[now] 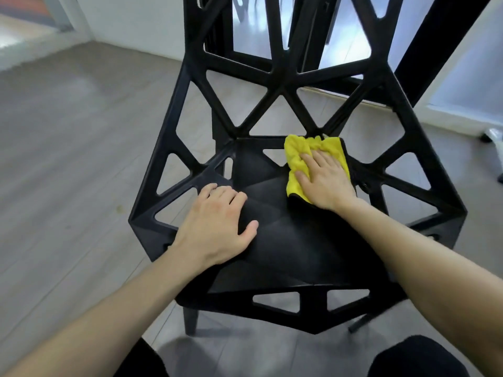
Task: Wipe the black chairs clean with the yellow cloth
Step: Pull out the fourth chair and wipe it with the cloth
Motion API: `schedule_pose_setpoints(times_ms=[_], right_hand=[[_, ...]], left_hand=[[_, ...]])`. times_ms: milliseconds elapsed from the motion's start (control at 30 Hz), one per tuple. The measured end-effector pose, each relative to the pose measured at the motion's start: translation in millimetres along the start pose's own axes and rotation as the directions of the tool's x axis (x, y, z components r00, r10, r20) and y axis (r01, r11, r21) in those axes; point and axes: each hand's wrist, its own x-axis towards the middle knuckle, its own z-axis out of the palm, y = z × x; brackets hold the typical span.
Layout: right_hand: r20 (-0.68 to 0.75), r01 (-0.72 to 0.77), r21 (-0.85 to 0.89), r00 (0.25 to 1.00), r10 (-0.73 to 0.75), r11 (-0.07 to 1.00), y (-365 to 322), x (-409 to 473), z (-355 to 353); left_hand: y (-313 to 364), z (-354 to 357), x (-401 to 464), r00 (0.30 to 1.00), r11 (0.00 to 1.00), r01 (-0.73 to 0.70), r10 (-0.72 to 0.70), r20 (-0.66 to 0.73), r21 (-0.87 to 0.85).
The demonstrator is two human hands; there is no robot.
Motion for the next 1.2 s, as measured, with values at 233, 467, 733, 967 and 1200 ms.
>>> schedule_pose_setpoints(times_ms=[233, 467, 733, 967, 1200], right_hand=[[0.191, 0.307, 0.064, 0.93, -0.313, 0.95, -74, -112, -21], [0.253, 0.598, 0.194, 0.735, -0.629, 0.778, -69, -134, -40], [0.221, 0.229, 0.068, 0.946, -0.238, 0.971, -128, -9, 12], [0.221, 0.541, 0.21, 0.785, -0.578, 0.815, -113, -144, -25], [0.209, 0.207, 0.13, 0.95, -0.231, 0.97, -146, -21, 3]], left_hand=[[-7, -11, -3, 0.976, 0.948, -0.107, 0.042, -0.213, -0.301], [-72, -55, -29, 0.83, 0.964, 0.13, -0.234, -0.507, -0.232], [-75, -23, -45, 0.729, 0.654, 0.488, -0.669, -0.141, -0.578], [-71, -25, -46, 0.726, 0.671, 0.399, -0.648, -0.231, -0.625], [-73, -25, -46, 0.725, 0.683, 0.415, -0.647, -0.235, -0.601]])
